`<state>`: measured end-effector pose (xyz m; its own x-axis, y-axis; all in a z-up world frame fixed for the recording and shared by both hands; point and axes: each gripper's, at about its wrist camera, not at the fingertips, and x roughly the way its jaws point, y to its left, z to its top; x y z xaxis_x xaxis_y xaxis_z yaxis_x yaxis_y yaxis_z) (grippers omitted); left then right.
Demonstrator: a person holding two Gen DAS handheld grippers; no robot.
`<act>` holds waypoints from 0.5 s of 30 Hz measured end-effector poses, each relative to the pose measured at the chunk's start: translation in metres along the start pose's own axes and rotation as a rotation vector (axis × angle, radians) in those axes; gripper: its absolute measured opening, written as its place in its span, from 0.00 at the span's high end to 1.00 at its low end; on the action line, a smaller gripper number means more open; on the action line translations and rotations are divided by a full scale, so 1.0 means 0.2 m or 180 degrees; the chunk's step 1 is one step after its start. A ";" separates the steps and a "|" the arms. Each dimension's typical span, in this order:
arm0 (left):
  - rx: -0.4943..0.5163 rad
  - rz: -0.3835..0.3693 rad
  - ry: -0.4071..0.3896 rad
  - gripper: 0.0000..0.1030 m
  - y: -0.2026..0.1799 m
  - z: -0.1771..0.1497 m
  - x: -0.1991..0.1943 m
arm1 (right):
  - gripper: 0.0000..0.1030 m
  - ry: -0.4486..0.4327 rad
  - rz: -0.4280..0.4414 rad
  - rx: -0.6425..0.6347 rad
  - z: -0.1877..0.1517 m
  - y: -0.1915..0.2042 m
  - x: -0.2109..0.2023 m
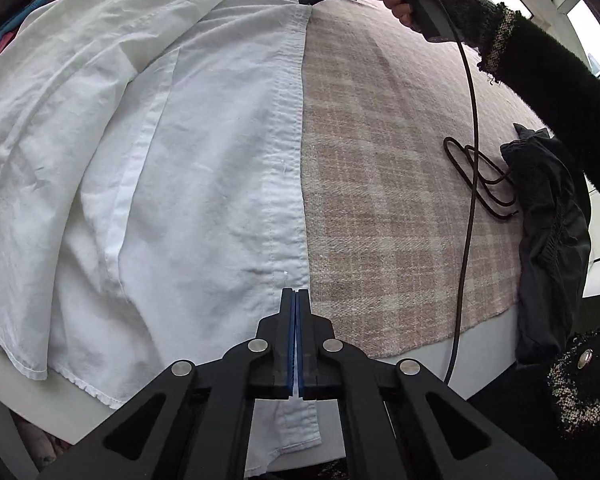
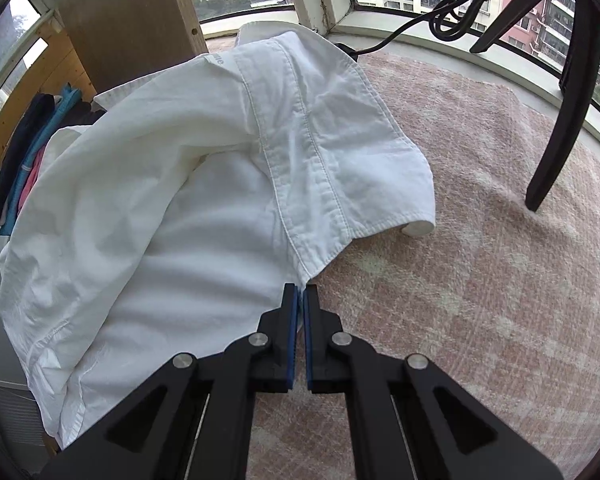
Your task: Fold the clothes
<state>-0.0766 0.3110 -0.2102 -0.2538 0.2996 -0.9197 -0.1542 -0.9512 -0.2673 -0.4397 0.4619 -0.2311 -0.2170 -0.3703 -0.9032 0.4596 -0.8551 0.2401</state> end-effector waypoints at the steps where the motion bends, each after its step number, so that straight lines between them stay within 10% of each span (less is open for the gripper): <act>1: 0.0045 -0.0140 -0.0047 1.00 0.00 -0.01 -0.03 | 0.97 -0.0016 0.0004 -0.0001 0.00 0.00 -0.01; 6: 0.0164 0.0134 -0.0155 1.00 -0.03 0.01 -0.12 | 0.97 -0.0031 0.0084 0.0047 -0.03 -0.03 -0.03; 9: 0.0158 0.0303 -0.0006 0.79 -0.03 0.04 -0.03 | 0.97 0.0022 0.0122 0.0083 -0.04 -0.04 -0.01; 15: 0.0533 0.0680 0.0156 0.68 -0.12 0.09 0.14 | 0.96 0.0061 0.0109 0.0103 0.06 -0.03 0.02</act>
<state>-0.0969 0.3446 -0.2249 -0.2516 0.0856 -0.9640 -0.2588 -0.9658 -0.0182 -0.4530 0.4603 -0.2321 -0.1849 -0.3926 -0.9009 0.4382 -0.8535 0.2820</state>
